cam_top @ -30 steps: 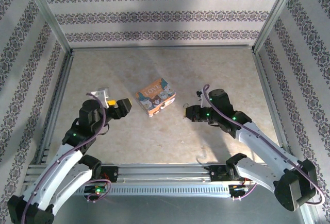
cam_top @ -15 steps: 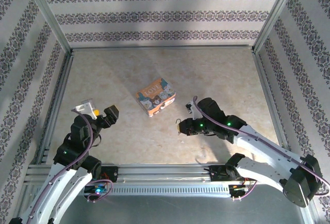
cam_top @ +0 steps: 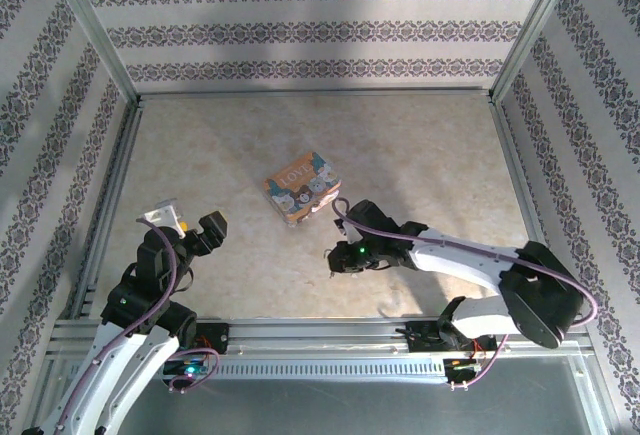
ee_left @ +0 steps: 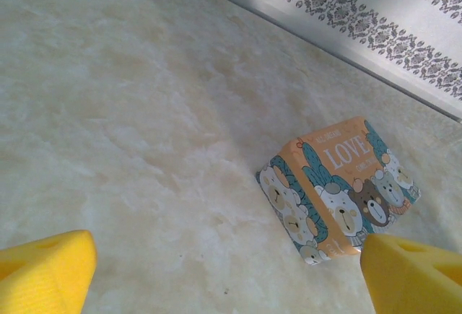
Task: Unlock a padlock with a key
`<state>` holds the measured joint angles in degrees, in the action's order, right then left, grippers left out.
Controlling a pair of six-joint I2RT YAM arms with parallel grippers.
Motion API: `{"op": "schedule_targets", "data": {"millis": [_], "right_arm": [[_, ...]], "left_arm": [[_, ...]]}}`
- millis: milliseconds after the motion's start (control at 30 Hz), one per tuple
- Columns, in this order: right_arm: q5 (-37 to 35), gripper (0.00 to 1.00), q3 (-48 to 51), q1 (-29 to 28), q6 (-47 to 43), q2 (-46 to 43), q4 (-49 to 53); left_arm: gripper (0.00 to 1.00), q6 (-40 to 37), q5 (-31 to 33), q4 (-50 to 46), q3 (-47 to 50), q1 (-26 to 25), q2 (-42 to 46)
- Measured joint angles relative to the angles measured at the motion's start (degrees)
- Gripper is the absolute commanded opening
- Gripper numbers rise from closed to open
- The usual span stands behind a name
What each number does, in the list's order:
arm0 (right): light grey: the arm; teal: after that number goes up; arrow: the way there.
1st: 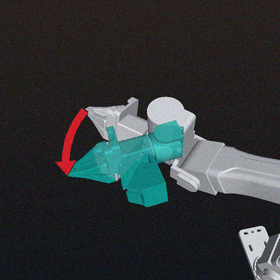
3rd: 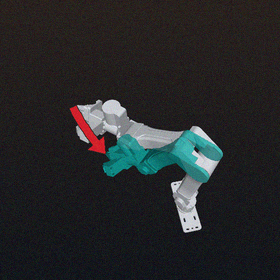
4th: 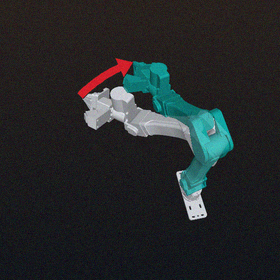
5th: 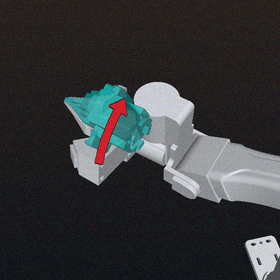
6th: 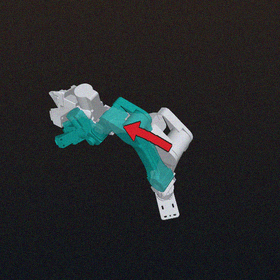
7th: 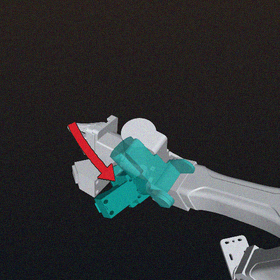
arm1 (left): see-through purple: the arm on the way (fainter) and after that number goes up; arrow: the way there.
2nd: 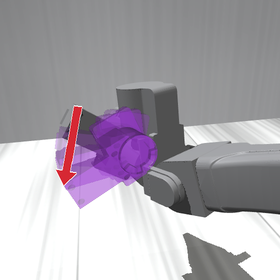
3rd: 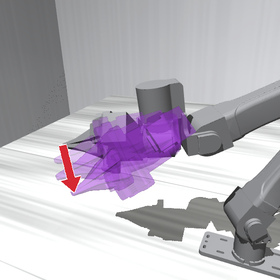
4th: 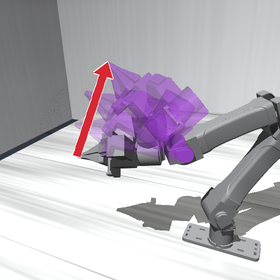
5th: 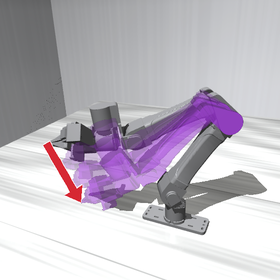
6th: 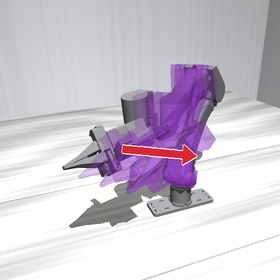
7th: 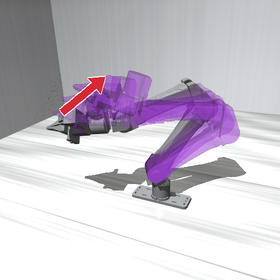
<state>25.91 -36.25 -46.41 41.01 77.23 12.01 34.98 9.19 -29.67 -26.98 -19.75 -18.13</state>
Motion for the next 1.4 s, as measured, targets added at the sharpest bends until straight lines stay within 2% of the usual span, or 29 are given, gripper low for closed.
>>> {"op": "schedule_targets", "data": {"millis": [500, 567, 633, 1400], "right_arm": [[2.78, 0.0, 0.0, -0.35, 1.57, 10.95, -9.2], [2.97, 0.0, 0.0, -0.35, 1.77, 11.78, -9.51], [3.3, 0.0, -0.04, -0.35, 2.05, 12.79, -9.88], [4.63, 0.06, -1.42, -0.2, 2.16, 14.53, -9.7]], "left_arm": [[0.95, 0.0, 1.88, -0.44, 0.0, 0.0, 0.04], [1.0, -0.02, 1.9, -0.46, 0.0, 0.0, 0.04], [1.0, -0.02, 2.05, -0.5, 0.0, 0.0, 0.04], [1.0, 0.0, 2.95, -0.55, 0.0, 0.0, 0.04]]}}
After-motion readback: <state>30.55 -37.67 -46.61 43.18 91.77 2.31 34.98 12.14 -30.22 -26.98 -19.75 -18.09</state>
